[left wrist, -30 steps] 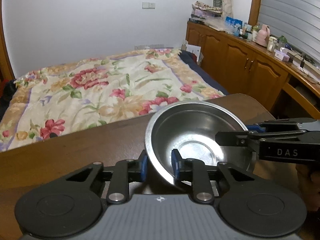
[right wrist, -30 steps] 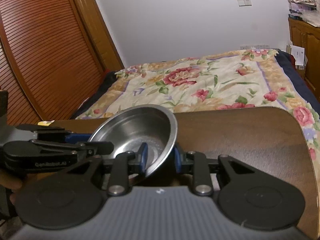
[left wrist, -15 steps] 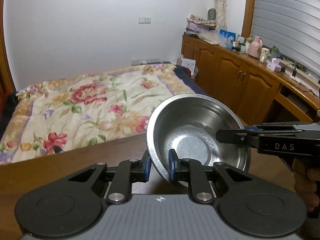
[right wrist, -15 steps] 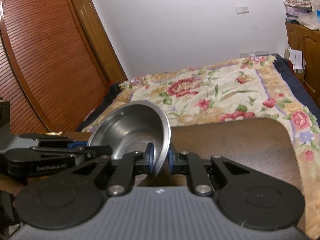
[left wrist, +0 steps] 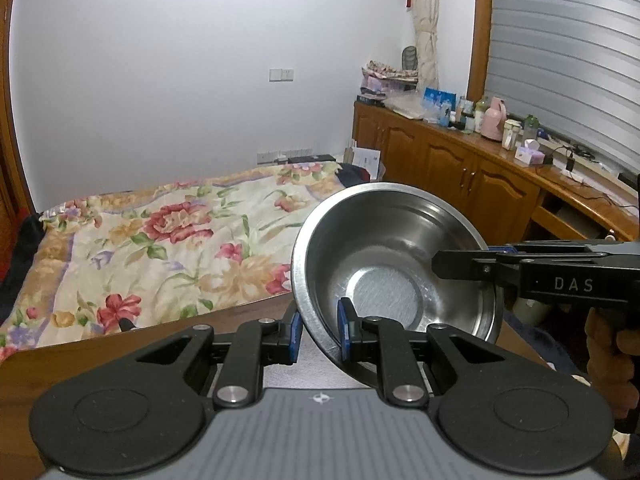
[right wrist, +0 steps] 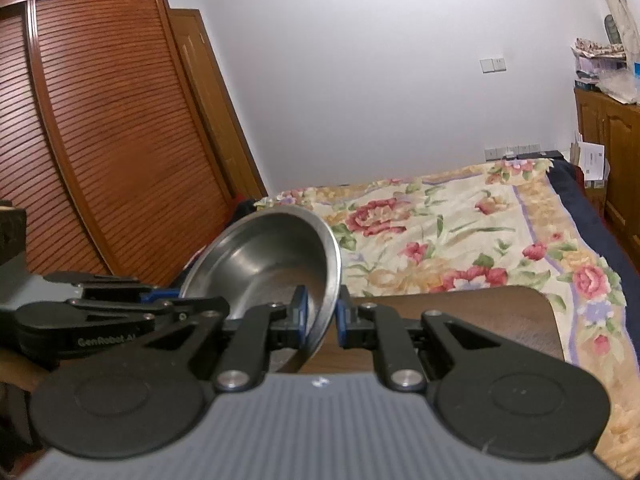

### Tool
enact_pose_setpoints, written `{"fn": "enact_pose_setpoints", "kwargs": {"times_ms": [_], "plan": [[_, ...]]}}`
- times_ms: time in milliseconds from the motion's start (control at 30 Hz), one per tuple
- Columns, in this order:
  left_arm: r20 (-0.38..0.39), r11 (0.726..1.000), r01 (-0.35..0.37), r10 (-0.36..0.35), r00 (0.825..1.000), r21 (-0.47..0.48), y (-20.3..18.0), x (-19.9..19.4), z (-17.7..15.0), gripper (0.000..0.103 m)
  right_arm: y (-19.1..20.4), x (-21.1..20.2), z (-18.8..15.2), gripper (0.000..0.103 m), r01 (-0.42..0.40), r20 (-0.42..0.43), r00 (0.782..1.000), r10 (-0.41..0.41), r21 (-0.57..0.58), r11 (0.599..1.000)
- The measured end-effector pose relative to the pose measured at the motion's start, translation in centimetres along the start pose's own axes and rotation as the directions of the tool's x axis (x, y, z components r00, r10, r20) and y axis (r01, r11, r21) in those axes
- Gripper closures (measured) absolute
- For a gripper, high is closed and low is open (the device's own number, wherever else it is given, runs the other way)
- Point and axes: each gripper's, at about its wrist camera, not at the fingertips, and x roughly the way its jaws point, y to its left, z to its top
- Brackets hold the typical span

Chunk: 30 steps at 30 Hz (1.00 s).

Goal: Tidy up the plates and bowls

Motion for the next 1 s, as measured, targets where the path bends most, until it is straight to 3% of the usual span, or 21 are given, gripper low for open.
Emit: {"fn": "enact_pose_setpoints", "kwargs": {"times_ms": [1000], "plan": [[0.075, 0.999, 0.035, -0.037, 0.996, 0.025, -1.4, -7.9, -3.0, 0.082, 2.9, -5.5, -1.9, 0.088, -0.029, 0.046, 0.998, 0.031, -0.049, 0.998]]}}
